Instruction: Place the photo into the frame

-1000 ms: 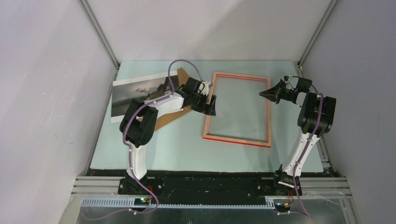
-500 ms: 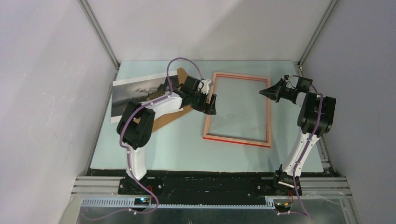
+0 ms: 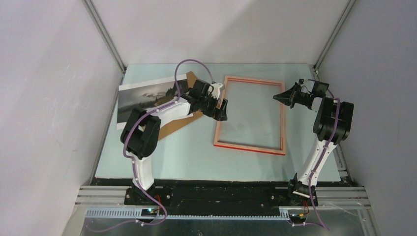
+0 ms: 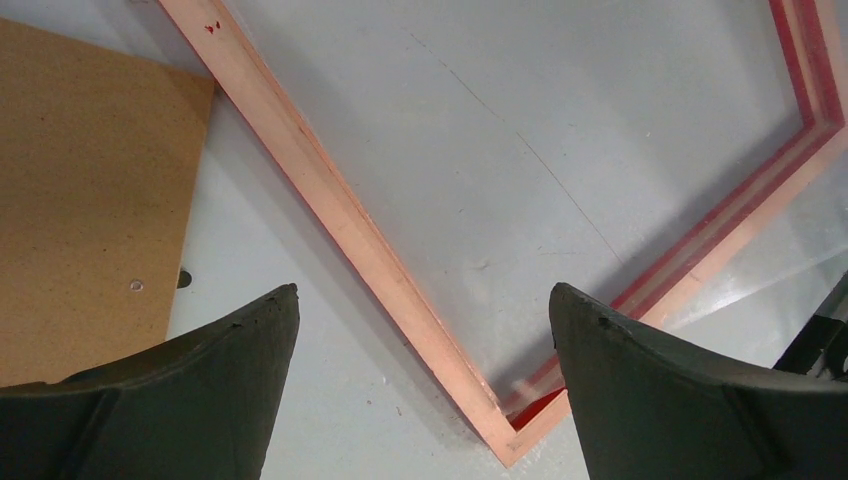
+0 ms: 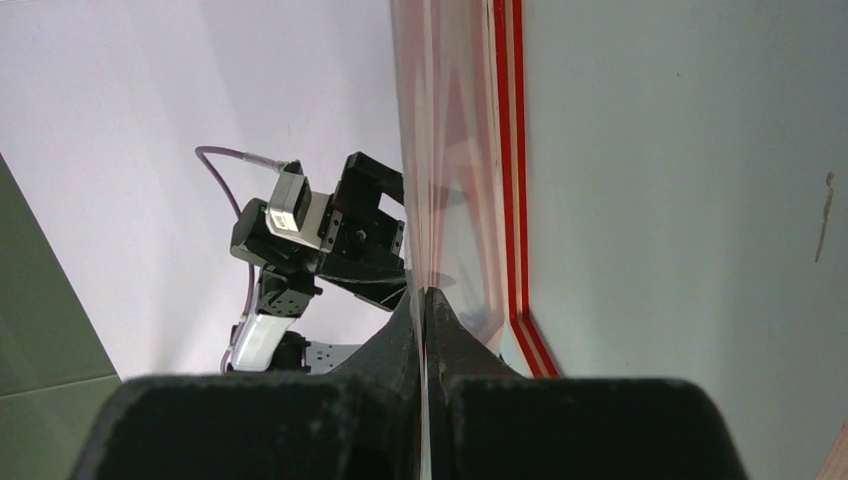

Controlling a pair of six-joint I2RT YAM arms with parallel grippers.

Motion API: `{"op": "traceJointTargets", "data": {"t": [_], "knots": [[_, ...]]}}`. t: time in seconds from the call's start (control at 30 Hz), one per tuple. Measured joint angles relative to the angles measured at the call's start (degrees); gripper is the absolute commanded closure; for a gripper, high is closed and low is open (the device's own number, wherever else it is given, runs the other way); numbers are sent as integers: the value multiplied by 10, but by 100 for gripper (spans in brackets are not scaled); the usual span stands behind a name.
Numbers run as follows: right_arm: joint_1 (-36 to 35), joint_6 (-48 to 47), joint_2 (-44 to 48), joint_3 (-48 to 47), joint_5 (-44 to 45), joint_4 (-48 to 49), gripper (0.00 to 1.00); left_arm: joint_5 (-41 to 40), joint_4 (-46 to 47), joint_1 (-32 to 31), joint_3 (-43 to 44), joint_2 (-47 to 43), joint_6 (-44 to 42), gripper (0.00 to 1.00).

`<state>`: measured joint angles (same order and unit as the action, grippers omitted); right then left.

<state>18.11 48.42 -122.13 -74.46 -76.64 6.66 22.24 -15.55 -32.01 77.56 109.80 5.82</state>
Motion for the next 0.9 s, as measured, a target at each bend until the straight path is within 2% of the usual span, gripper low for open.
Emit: {"op": "traceJointTargets", "data": {"t": [0.9], "knots": [[0,-70,-12,0,7,-40,100,0,0,0,0,-3,-9,0]]}}
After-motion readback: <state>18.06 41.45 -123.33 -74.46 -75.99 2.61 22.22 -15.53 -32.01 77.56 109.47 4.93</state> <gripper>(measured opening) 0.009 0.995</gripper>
